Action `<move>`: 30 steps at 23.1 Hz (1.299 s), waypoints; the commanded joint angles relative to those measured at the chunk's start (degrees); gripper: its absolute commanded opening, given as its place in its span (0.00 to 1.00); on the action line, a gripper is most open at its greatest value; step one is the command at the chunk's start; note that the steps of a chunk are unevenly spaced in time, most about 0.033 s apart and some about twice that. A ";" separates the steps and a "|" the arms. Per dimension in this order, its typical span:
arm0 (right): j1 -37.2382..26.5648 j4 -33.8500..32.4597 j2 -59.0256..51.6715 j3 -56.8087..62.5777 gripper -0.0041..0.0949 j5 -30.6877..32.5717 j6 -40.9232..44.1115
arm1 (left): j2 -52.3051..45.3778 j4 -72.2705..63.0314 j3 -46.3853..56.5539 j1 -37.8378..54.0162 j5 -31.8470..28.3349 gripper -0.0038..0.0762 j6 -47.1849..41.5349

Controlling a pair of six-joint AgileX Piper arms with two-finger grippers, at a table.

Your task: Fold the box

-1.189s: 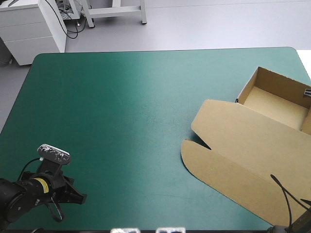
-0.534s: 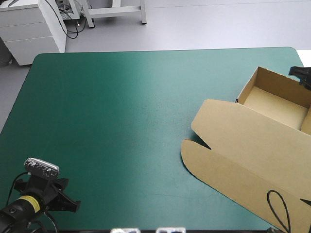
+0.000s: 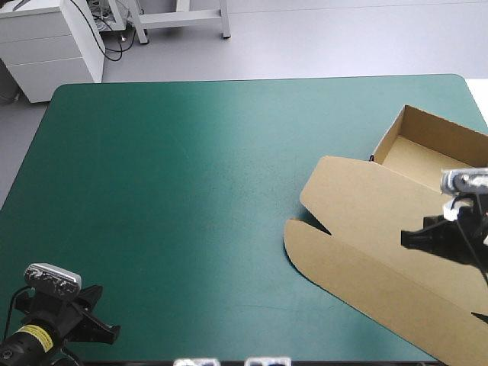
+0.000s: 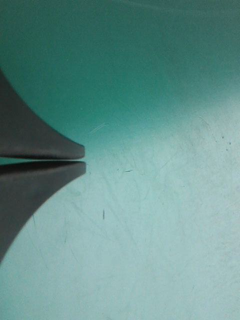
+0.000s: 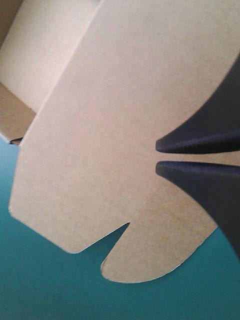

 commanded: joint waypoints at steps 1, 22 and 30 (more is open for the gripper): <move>0.24 1.08 -5.48 7.64 0.06 -5.35 -1.49 | 0.62 0.51 -1.52 -0.14 -3.27 0.04 -0.49; 0.24 0.60 -29.88 29.47 0.04 -8.91 -2.30 | 0.62 0.24 -1.52 -0.14 -3.18 0.04 -0.49; 0.24 0.83 -29.88 32.58 0.04 -9.42 -2.08 | 0.62 0.24 -1.52 -0.14 -3.18 0.04 -0.49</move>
